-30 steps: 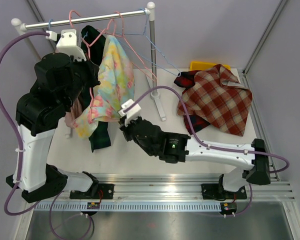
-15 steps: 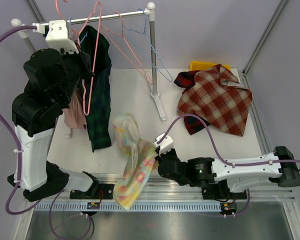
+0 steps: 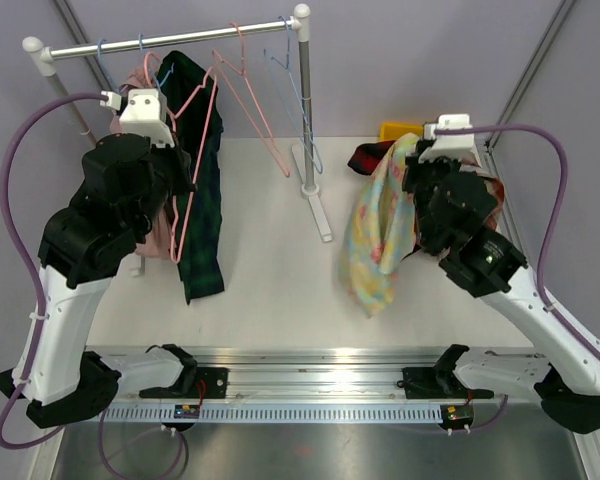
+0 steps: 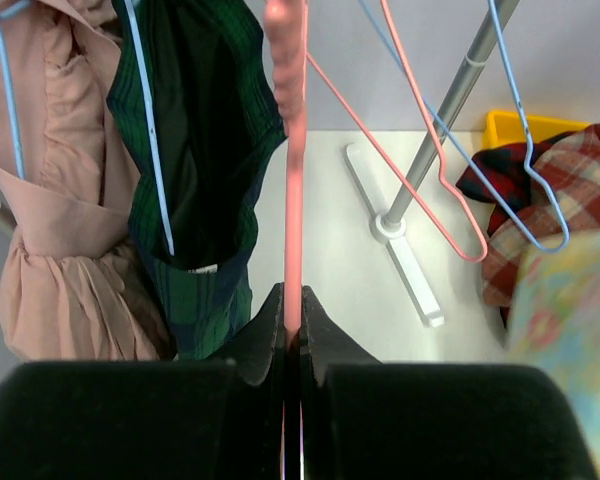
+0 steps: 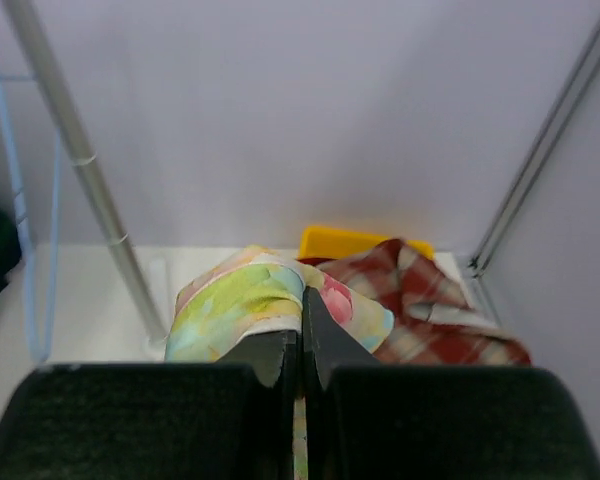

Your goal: Remove the skirt from the hanger

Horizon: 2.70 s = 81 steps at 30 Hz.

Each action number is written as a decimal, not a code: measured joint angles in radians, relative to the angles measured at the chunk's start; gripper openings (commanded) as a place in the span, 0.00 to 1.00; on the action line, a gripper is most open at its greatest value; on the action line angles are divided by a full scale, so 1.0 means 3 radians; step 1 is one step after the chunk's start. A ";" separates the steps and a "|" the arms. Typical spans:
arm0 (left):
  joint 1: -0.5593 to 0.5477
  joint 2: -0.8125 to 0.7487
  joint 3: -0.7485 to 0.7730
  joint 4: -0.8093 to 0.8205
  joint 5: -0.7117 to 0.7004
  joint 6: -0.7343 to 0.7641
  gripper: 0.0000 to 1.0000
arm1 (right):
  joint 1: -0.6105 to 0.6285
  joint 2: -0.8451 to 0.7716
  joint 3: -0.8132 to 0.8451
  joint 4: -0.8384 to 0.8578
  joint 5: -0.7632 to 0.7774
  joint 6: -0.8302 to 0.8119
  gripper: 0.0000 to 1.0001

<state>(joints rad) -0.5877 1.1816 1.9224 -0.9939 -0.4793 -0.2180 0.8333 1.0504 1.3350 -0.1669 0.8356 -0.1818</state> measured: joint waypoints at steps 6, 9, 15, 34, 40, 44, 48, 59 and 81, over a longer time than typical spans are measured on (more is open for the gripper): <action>0.0000 -0.0095 -0.0172 0.0028 0.0023 -0.0036 0.00 | -0.1033 0.0683 0.0720 0.0053 -0.0568 -0.0155 0.00; 0.0000 -0.0090 -0.0172 0.0043 0.0027 -0.0034 0.00 | -0.1518 0.1124 0.1029 0.0053 -0.0745 -0.0113 0.00; 0.0000 0.0070 -0.0093 0.0081 0.0024 0.0015 0.00 | -0.2179 0.1904 0.1422 0.0038 -0.0651 0.0140 1.00; 0.0880 0.1982 0.1387 0.0326 0.0538 0.0186 0.00 | -0.2304 0.0788 -0.0851 -0.0159 -0.0935 0.1598 0.99; 0.0872 0.2088 0.1279 0.0421 0.0874 0.0043 0.01 | -0.2298 0.0394 -0.1227 -0.0137 -0.1227 0.1844 1.00; 0.0865 0.1985 0.0964 0.0460 0.0980 -0.0060 0.33 | -0.2298 0.0373 -0.1233 -0.0146 -0.1283 0.1865 0.99; 0.0862 0.1846 0.0843 0.0385 0.0983 -0.0072 0.69 | -0.2298 0.0286 -0.1233 -0.0217 -0.1310 0.1879 0.99; 0.0988 0.1045 0.0779 0.0277 0.0706 0.0004 0.71 | -0.2298 -0.0095 -0.1232 -0.0397 -0.1489 0.1952 1.00; 0.1521 0.1272 0.0225 0.0537 0.0848 0.0010 0.00 | -0.2294 -0.0163 -0.1230 -0.0547 -0.1699 0.1918 1.00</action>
<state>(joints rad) -0.1314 1.5631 1.9900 -0.8330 -0.2249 -0.2150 0.1452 1.0016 0.9661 -0.3309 0.3260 0.3935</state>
